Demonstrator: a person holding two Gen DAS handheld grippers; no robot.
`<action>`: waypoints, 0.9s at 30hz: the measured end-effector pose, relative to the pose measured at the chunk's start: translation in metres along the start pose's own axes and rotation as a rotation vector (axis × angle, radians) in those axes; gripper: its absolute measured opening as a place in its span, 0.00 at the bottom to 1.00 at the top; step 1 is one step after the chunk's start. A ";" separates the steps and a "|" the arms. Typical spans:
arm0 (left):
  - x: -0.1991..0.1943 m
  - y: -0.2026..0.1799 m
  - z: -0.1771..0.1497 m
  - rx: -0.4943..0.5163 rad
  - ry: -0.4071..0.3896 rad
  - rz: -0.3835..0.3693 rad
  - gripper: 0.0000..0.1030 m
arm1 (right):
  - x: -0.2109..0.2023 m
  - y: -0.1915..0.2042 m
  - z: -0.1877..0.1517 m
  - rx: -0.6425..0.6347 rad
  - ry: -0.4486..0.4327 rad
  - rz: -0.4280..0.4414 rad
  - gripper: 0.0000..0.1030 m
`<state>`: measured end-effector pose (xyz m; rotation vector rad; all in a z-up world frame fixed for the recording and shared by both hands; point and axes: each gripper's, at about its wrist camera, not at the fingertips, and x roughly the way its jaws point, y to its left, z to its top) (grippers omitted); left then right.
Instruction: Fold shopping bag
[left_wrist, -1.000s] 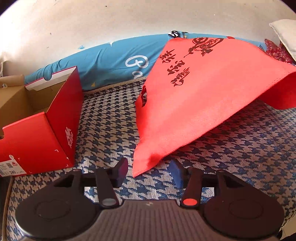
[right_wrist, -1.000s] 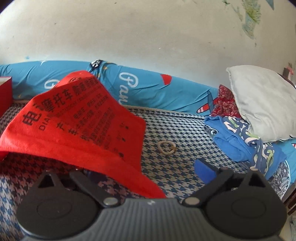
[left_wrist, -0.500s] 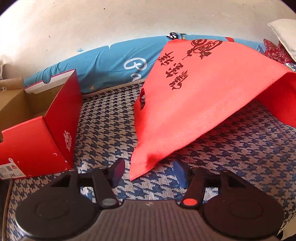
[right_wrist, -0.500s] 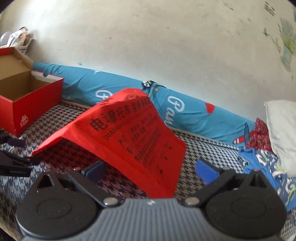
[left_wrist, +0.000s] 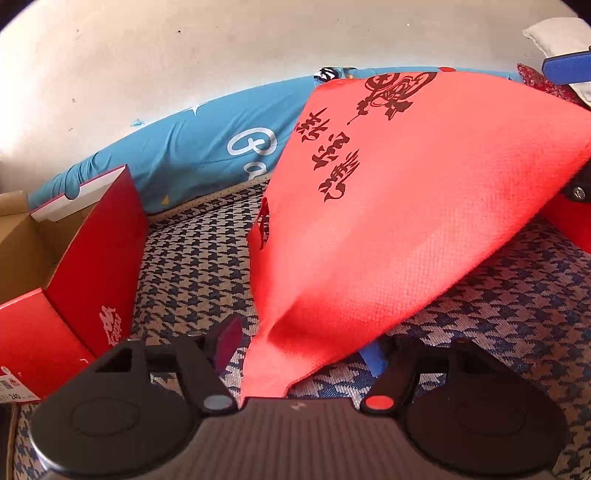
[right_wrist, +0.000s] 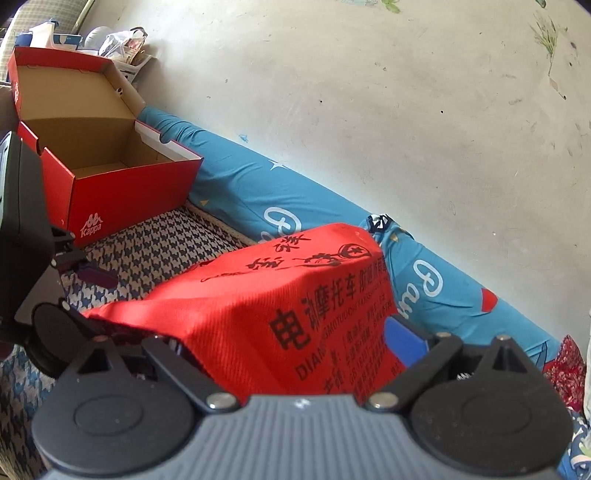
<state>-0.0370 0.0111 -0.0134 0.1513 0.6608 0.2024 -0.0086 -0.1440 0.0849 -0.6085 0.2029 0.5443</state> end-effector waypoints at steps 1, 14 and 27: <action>0.003 -0.001 0.000 -0.003 0.002 0.001 0.64 | 0.002 0.000 0.000 0.012 -0.002 -0.004 0.71; -0.023 0.038 0.011 -0.193 -0.173 0.142 0.64 | 0.007 0.000 -0.016 -0.025 0.070 0.100 0.25; -0.067 0.035 0.006 -0.115 -0.263 0.154 0.64 | 0.012 0.041 -0.042 -0.152 0.211 0.257 0.25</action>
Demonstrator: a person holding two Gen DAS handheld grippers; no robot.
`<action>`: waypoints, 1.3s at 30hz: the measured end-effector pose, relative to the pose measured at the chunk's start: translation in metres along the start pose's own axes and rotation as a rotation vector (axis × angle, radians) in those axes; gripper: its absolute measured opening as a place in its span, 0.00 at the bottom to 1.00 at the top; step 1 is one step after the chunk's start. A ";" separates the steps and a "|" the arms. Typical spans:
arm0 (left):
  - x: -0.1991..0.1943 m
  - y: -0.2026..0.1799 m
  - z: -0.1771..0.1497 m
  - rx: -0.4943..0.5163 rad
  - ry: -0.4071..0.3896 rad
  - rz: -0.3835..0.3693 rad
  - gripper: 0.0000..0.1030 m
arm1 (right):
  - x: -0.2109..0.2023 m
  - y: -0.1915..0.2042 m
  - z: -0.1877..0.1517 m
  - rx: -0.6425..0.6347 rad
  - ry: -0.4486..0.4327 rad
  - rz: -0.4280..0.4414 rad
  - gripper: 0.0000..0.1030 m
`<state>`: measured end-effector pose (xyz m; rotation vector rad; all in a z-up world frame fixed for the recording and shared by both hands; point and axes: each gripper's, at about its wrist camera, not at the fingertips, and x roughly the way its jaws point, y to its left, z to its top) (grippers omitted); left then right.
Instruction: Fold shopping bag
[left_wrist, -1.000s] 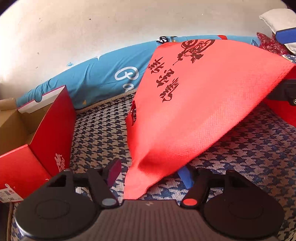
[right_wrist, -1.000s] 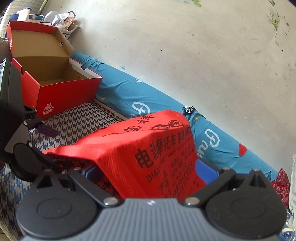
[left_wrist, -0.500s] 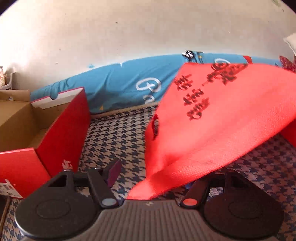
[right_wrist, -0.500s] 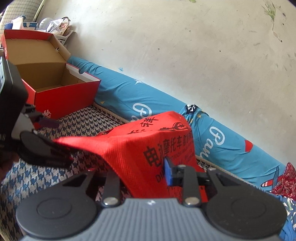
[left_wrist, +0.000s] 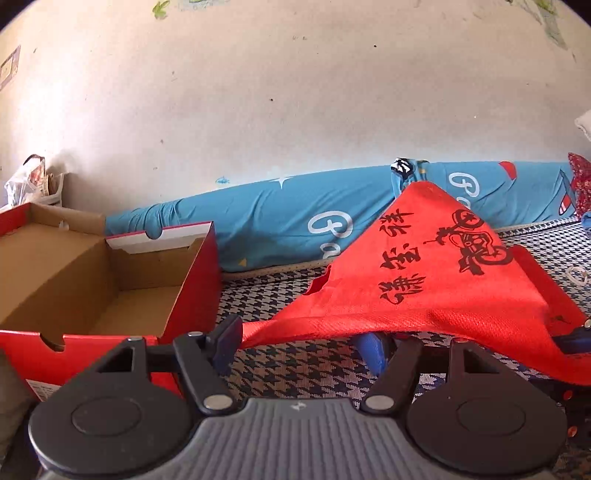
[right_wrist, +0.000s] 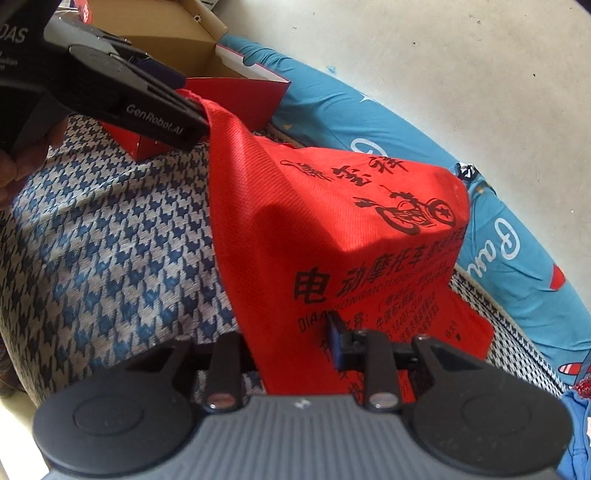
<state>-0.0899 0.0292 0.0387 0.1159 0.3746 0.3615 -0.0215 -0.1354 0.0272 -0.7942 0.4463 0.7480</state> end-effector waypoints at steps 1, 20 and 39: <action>-0.004 0.000 0.000 0.010 -0.003 0.001 0.64 | -0.001 0.003 -0.002 -0.016 0.005 0.022 0.25; -0.097 -0.034 -0.029 0.205 0.001 -0.118 0.72 | -0.039 0.004 -0.021 0.007 0.053 0.167 0.69; -0.006 -0.043 -0.011 0.256 0.159 -0.347 0.75 | -0.065 -0.049 -0.037 0.268 -0.006 0.180 0.97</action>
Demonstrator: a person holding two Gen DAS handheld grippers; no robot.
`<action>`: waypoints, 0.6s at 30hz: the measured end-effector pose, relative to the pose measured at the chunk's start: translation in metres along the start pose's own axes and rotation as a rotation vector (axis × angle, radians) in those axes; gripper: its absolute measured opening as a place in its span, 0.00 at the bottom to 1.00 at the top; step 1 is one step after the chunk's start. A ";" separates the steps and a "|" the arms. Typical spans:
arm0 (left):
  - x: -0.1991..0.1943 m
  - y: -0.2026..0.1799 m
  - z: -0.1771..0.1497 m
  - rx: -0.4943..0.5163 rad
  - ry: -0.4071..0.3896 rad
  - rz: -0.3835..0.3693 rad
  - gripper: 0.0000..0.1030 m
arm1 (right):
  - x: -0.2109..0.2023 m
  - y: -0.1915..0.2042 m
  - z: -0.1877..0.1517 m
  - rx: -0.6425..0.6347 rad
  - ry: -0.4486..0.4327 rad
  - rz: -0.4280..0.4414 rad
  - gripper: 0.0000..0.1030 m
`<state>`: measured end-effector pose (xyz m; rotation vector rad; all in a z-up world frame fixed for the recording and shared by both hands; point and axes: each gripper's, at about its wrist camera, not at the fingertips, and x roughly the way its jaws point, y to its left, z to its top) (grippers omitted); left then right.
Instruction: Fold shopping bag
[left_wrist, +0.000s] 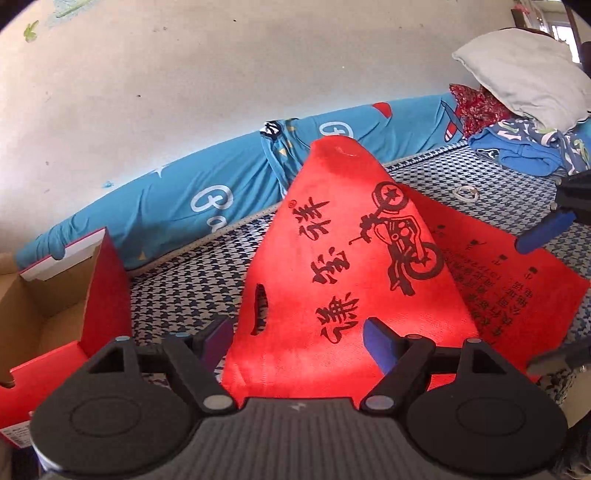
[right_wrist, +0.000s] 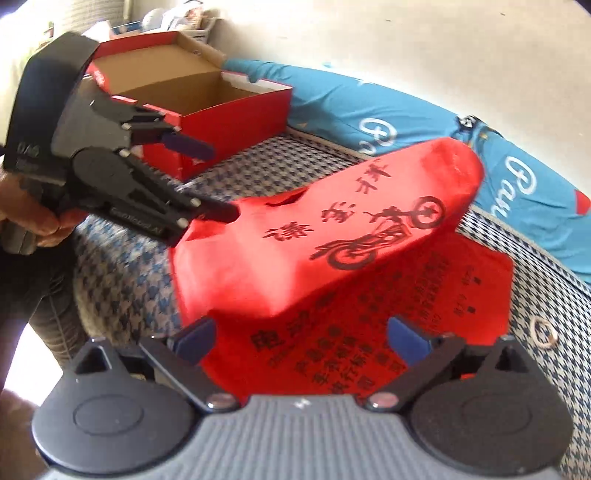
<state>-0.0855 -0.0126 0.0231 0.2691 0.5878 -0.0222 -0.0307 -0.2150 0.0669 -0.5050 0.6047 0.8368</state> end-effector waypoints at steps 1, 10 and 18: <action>0.006 -0.001 0.001 0.010 0.006 -0.012 0.75 | -0.001 -0.009 0.002 0.045 -0.018 -0.006 0.97; 0.047 -0.008 0.019 0.065 0.023 -0.104 0.75 | 0.045 -0.111 0.016 0.370 0.049 -0.266 0.97; 0.068 -0.006 0.010 0.003 0.065 -0.123 0.76 | 0.087 -0.167 -0.001 0.478 0.103 -0.363 0.97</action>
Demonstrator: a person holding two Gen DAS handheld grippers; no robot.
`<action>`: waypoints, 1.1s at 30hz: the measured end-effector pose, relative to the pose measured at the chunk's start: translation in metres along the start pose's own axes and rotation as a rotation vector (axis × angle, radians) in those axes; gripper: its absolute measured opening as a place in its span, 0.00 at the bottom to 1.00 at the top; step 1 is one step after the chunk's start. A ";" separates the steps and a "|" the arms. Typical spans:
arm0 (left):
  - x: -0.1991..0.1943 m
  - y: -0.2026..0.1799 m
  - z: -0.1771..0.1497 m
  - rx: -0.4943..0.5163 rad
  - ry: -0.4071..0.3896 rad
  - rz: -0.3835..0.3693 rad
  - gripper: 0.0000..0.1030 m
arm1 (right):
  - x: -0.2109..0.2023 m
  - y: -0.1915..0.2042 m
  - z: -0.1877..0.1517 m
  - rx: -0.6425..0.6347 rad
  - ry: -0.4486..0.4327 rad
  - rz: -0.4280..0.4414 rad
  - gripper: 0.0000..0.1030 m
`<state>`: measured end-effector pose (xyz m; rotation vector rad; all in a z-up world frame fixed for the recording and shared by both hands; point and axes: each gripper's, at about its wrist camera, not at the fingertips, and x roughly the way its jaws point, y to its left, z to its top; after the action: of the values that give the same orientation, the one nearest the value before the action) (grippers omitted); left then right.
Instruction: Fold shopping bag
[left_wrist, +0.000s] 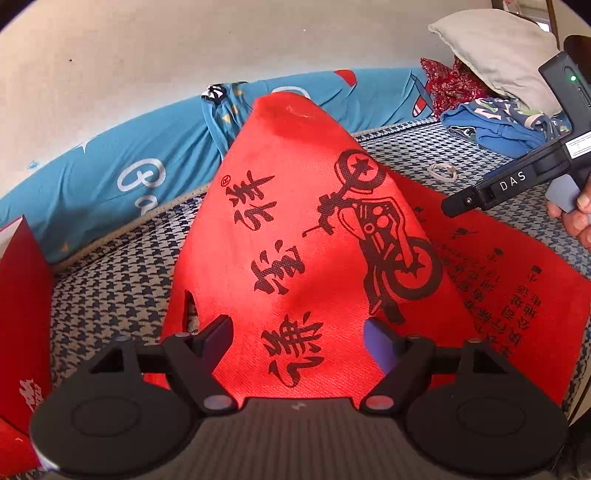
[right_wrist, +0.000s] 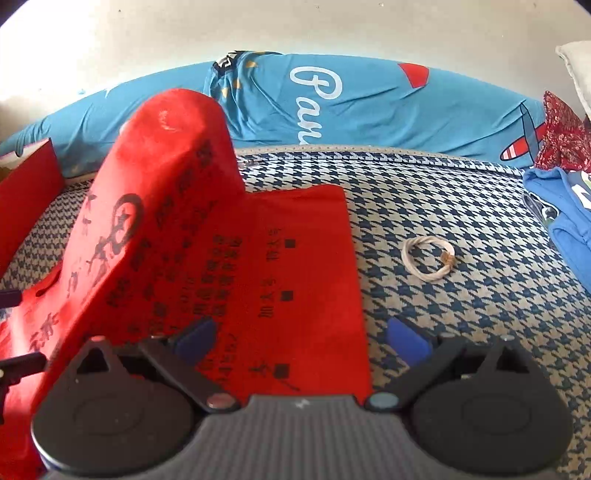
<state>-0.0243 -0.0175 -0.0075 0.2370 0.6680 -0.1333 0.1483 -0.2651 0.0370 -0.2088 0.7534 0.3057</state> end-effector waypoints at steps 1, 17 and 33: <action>0.001 -0.001 -0.001 0.005 0.000 0.004 0.78 | 0.006 -0.002 0.000 0.012 0.019 -0.006 0.97; 0.021 0.003 -0.008 -0.066 0.060 0.003 0.83 | 0.034 0.006 0.005 0.037 0.058 0.034 0.25; 0.024 0.017 -0.014 -0.170 0.082 0.128 0.89 | 0.021 -0.009 0.012 0.037 -0.012 -0.308 0.18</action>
<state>-0.0104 0.0016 -0.0300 0.1216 0.7396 0.0561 0.1731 -0.2659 0.0316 -0.2840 0.7024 0.0013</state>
